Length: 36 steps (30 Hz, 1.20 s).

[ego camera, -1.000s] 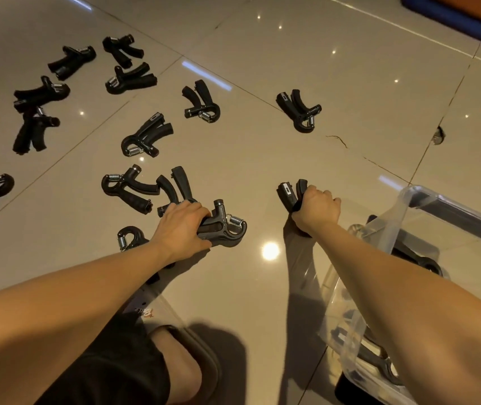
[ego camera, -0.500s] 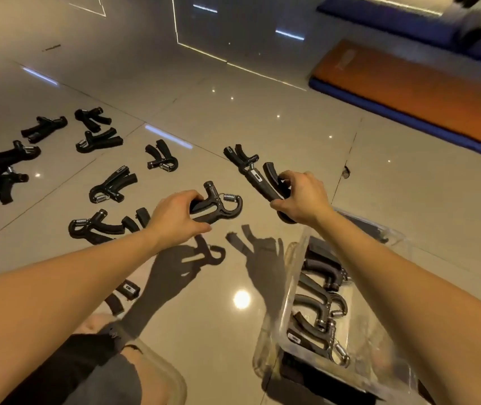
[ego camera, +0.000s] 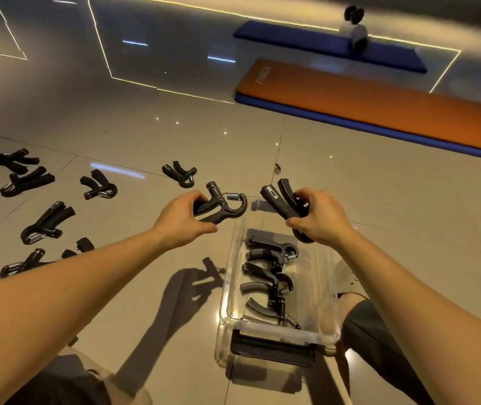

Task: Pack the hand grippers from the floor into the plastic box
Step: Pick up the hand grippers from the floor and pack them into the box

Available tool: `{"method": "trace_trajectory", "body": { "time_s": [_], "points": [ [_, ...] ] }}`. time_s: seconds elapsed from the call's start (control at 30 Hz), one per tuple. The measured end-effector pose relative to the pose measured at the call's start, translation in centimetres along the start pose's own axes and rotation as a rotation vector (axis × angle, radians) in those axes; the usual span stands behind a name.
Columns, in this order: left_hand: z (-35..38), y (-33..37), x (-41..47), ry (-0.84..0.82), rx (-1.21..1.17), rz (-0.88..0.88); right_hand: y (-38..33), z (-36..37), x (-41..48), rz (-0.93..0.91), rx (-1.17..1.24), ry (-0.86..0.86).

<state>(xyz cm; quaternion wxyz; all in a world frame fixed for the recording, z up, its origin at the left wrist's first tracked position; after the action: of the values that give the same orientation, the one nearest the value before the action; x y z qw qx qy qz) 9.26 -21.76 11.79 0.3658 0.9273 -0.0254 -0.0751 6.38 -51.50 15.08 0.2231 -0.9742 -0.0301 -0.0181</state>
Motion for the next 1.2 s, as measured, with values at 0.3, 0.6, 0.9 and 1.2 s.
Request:
{"method": "trace_trajectory", "body": {
  "time_s": [0.3,0.6,0.9,1.2],
  "points": [
    [-0.1,4.9,3.2,-0.117,0.146,0.186,1.9,2.6,-3.3,0.004,0.037,-0.163],
    [6.3,3.5,3.9,-0.123,0.047,0.244,3.3,7.7,-5.8,-0.047,-0.039,-0.385],
    [9.0,2.1,5.8,-0.175,0.061,0.304,3.8,13.1,-6.6,-0.067,-0.056,-0.562],
    [10.1,2.9,7.1,-0.185,0.052,0.318,4.3,16.2,-7.6,-0.149,-0.153,-0.733]
  ]
}}
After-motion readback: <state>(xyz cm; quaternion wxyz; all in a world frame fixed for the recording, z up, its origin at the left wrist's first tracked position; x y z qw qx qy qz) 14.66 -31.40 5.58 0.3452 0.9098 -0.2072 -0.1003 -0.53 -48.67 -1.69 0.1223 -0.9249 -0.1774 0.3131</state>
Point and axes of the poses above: each hand's wrist, its own x-axis towards the middle knuckle, its own z-axis out of the palm, y = z × x, the point moved 1 cm from there along x, towards the middle knuckle, and after that the axes turned 6 degrees about -z, right-handed, at the moved point
